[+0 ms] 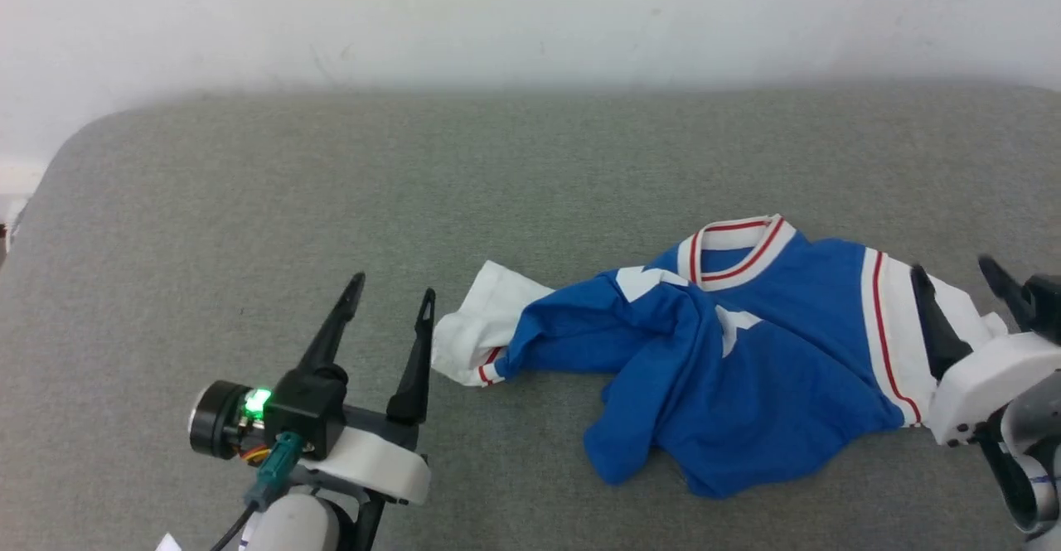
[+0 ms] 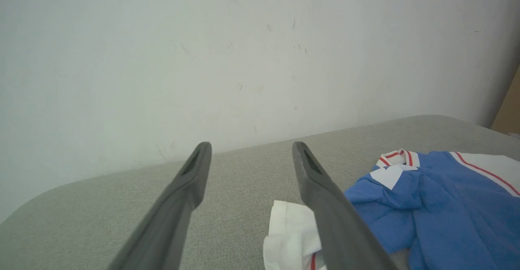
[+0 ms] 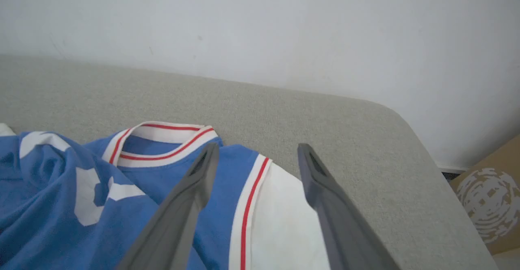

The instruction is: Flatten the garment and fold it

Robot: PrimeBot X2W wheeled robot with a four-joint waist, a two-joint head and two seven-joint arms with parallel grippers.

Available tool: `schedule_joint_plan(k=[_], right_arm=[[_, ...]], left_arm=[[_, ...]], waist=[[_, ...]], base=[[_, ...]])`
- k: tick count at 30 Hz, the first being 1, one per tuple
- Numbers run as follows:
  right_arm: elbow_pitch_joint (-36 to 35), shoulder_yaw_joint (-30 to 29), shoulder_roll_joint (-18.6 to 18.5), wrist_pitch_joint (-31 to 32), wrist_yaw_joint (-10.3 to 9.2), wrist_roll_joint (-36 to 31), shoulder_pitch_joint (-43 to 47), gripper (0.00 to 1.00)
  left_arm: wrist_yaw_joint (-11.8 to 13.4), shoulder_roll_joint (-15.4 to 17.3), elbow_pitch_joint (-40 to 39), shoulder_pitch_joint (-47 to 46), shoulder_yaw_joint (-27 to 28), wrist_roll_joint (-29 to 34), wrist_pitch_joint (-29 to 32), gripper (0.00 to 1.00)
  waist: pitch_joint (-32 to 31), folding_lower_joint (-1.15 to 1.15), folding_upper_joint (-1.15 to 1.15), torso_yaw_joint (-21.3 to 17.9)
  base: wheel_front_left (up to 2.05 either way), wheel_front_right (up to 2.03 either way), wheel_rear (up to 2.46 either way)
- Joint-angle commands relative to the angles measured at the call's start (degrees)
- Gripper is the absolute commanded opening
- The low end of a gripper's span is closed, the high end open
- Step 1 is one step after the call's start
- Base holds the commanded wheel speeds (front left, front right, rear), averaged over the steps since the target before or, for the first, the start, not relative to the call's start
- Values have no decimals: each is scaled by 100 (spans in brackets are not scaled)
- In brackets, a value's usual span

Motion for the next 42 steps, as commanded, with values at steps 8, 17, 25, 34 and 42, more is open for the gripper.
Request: schedule_joint_plan(k=[8,17,25,34,42], right_arm=[[-619,65,542,-1646,-5,-42,456,100],[-650,60,1002,-2144,-5,-262,584,100],[-454,132,1112,-2285,-5,-236,348,100],[-77,224,1201,-2423,-5,-163,121,100],[-31,236,1231,-2482,-5,-128,-49,100]], left_arm=[[-523,214,820,-639,-320,-66,331,100],[-728,1083,1633,-2588,-1794,-907,2440,100],[-730,2211,1976,-4279,-3727,-2900,4542,100],[-731,2656,2100,-5275,-4810,-4303,6100,100],[-731,2755,2430,-5498,-5415,-4848,6698,100]], waist=[[114,0,0,-310],[582,0,0,-846],[1008,0,0,-1284],[1355,0,0,-1605],[1621,0,0,-1647]], base=[[0,0,0],[0,0,0],[0,0,0],[0,0,0],[0,0,0]])
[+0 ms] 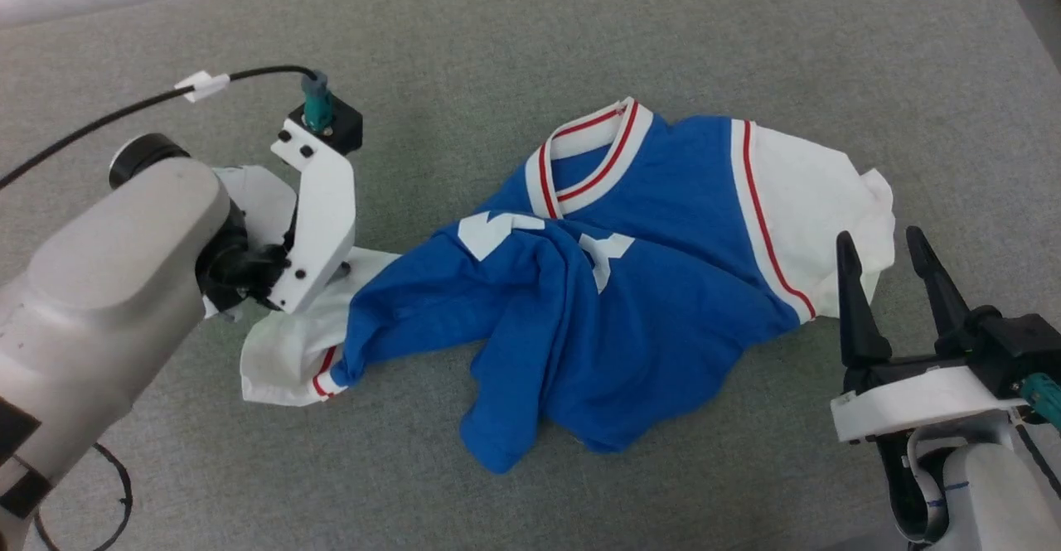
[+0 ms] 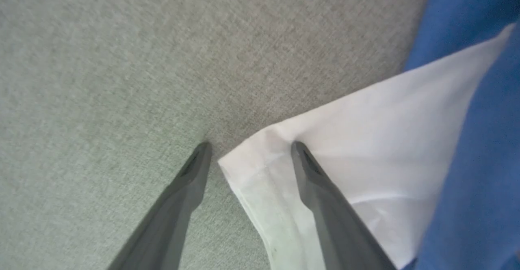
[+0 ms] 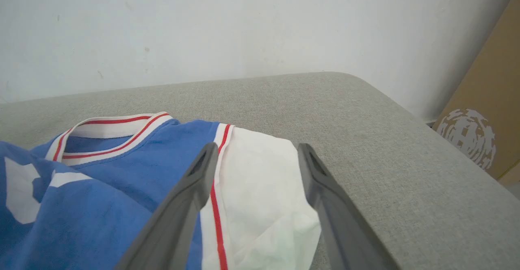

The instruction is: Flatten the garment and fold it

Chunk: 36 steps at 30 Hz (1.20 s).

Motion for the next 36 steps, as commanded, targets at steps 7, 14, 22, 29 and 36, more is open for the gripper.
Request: schedule_joint_plan(k=[7,14,22,29,36], right_arm=[[23,-119,26,-60,-5,-47,-125,100],[68,-152,-18,-62,-5,-146,-34,100],[11,-144,-104,90,-5,-222,145,100],[-130,-128,-166,274,-5,-250,263,100],[-182,-39,-164,374,-5,-241,283,100]], left_arm=[[36,-136,435,271,216,-623,-462,0],[347,-119,717,355,724,-486,-1996,0],[936,25,857,742,1483,-513,-3985,0],[1517,271,903,1315,1945,-662,-4982,0],[1889,209,1010,1749,1912,-592,-5342,100]], waist=[[58,1,0,143],[-323,1,0,482],[-744,1,0,927],[-809,1,0,1219],[-827,1,0,1368]], base=[[0,0,0],[0,0,0],[0,0,0],[0,0,0],[0,0,0]])
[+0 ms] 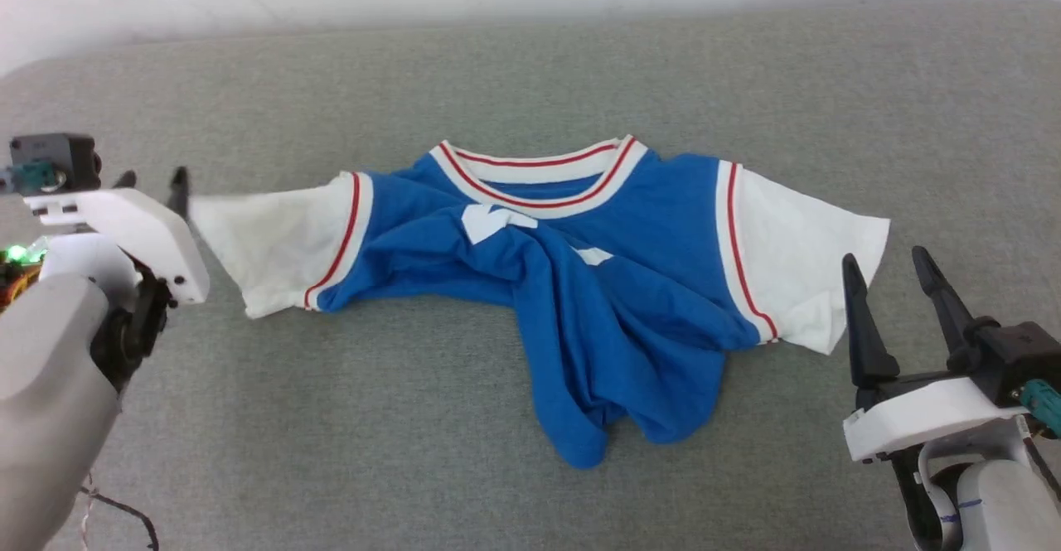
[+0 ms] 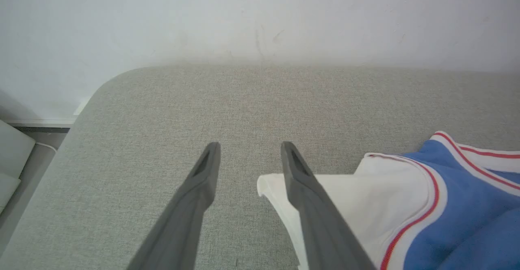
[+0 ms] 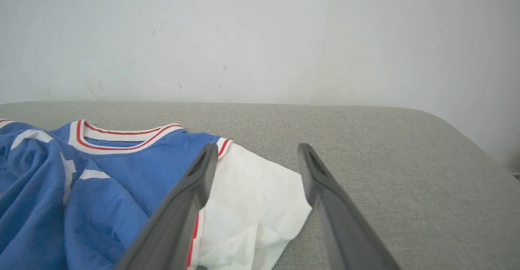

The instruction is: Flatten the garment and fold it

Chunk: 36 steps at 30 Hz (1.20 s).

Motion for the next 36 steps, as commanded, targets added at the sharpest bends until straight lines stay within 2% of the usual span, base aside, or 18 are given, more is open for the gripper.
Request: schedule_joint_plan(k=[1,6,9,10,14,18,22,25,30,36], right_arm=[[-3,9,-1,6,-5,-28,76,100],[34,9,4,25,-5,-14,138,100],[37,-5,-4,37,-5,-13,180,100],[29,-16,-7,46,-5,-12,203,100],[-6,-2,-24,102,-5,4,310,100],[-40,94,-81,266,-5,63,425,100],[-59,358,-215,584,-5,233,513,100],[-69,764,-376,1153,-5,614,578,100],[-90,1397,-801,2567,-5,1414,567,100],[296,1309,-897,3885,-5,1710,200,100]], left_arm=[[42,-94,-46,100,28,53,-294,100],[90,-236,-355,340,175,317,-1313,100],[169,-293,-648,487,351,529,-1451,100],[264,-323,-883,569,576,697,-1466,100],[608,-642,-2324,1470,1729,1906,-1473,100],[688,-1164,-3543,2738,2468,3069,-1475,100],[573,-1631,-4191,3702,2855,3949,-1475,100],[418,-1927,-4341,4207,2946,4400,-1475,100],[52,-2365,-4209,4551,3067,4741,-1476,100],[-383,-2802,-3998,4497,3262,4942,-1476,100]], waist=[[-62,0,0,61],[-259,0,0,135],[-354,0,0,176],[-389,0,0,199],[-543,0,0,297],[-657,0,0,406],[-725,0,0,521],[-742,0,0,627],[-687,0,0,842],[-523,0,0,1110]], base=[[0,0,0],[0,0,0],[0,0,0],[0,0,0],[0,0,0],[0,0,0],[0,0,0],[0,0,0],[0,0,0],[0,0,0]])
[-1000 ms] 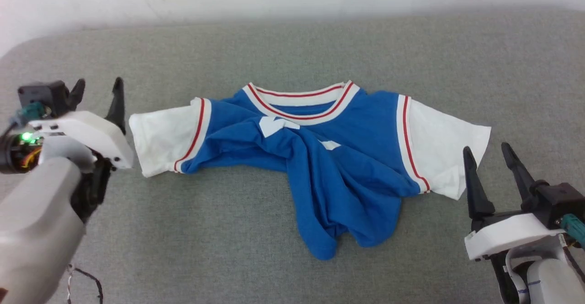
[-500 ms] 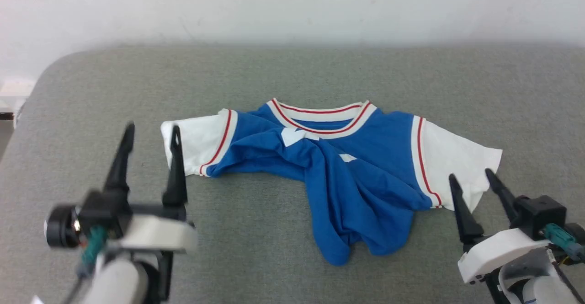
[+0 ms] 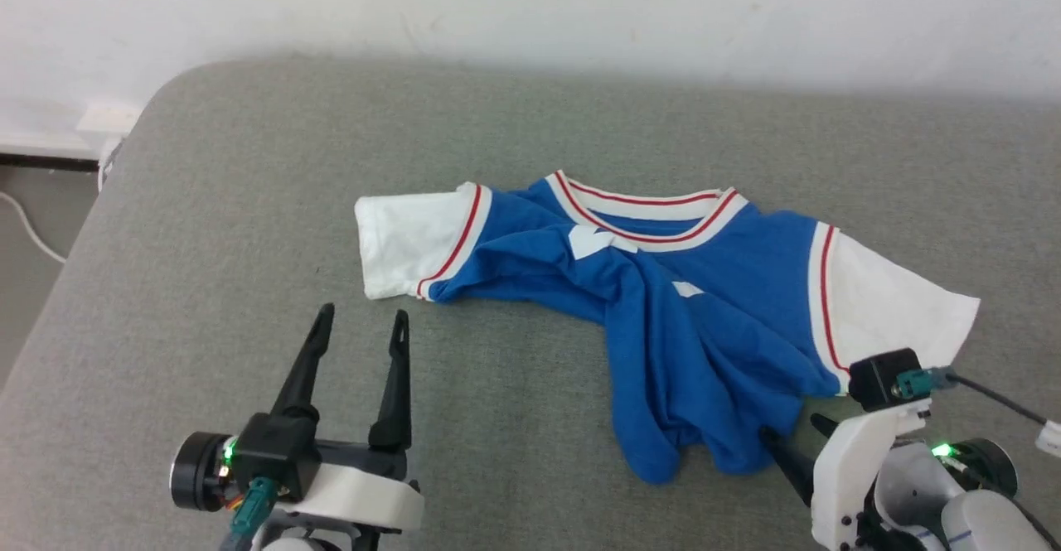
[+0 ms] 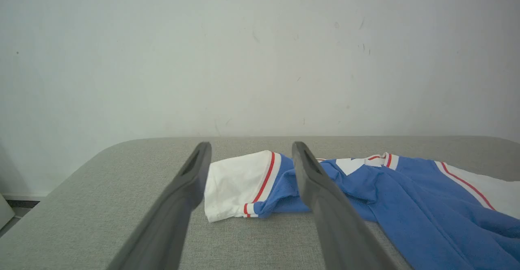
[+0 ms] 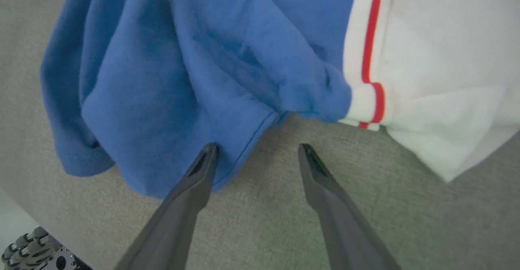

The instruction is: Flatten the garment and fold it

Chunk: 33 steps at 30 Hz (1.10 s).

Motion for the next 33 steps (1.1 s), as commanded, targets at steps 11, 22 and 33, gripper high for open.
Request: schedule_joint_plan(k=[11,22,33], right_arm=[[575,437,57,505,-4,242,-372,0],[136,350,-698,300,-4,-179,-40,0],[-580,-212,-1262,930,-4,-333,836,0]], left_arm=[[-505,-443,314,-121,425,349,-27,100],[-792,-609,505,7,741,496,-27,100],[-990,-706,600,57,902,576,-27,100]], waist=[[184,0,0,297],[-295,0,0,-104],[-442,0,0,-305]], base=[[0,0,0],[0,0,0],[0,0,0]])
